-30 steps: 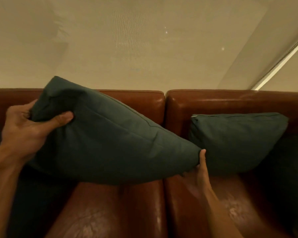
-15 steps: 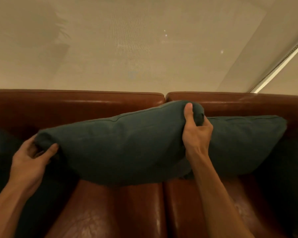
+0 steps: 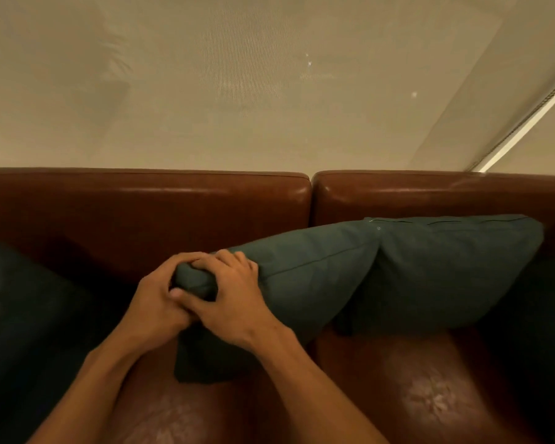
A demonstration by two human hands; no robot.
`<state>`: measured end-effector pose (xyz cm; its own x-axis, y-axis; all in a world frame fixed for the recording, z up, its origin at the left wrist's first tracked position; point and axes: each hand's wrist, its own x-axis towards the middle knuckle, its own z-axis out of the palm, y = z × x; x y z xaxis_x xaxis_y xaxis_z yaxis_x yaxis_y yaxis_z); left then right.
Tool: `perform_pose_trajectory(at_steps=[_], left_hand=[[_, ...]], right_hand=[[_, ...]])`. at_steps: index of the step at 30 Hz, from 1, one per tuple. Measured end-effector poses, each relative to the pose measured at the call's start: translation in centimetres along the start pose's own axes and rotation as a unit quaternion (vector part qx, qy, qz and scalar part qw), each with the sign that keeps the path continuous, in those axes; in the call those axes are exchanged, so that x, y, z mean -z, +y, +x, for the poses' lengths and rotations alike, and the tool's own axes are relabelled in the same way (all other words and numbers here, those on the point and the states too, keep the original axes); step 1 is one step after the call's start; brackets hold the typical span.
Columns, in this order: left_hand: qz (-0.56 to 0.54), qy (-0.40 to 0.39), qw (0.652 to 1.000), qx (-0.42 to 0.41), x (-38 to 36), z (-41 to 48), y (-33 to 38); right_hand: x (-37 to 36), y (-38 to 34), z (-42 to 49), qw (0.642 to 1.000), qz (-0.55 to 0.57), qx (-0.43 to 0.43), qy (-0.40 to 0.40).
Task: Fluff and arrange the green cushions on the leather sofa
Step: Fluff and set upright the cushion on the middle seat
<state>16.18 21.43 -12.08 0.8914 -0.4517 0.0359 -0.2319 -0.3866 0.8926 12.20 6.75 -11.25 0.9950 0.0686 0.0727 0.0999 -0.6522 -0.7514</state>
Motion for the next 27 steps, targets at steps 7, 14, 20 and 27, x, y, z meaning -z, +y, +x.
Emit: perform_pose_trajectory(at_steps=[7, 14, 20, 27], left_hand=[[-0.097, 0.071, 0.989, 0.086, 2.8, -2.7, -3.6], [-0.078, -0.001, 0.985, 0.156, 4.6, -2.3, -3.4], [0.243, -0.217, 0.923, 0.204, 6.9, 1.2, 1.2], [0.365, -0.165, 0.904, 0.151, -0.5, 5.8, 3.5]], right_hand=[[5.1, 7.3, -1.9, 0.907, 0.119, -0.091, 0.393], [7.8, 13.9, -1.5, 0.804, 0.399, -0.373, 0.235], [6.8, 12.5, -0.5, 0.857, 0.317, -0.326, 0.244], [3.5, 6.7, 1.0, 0.918, 0.313, -0.191, 0.152]])
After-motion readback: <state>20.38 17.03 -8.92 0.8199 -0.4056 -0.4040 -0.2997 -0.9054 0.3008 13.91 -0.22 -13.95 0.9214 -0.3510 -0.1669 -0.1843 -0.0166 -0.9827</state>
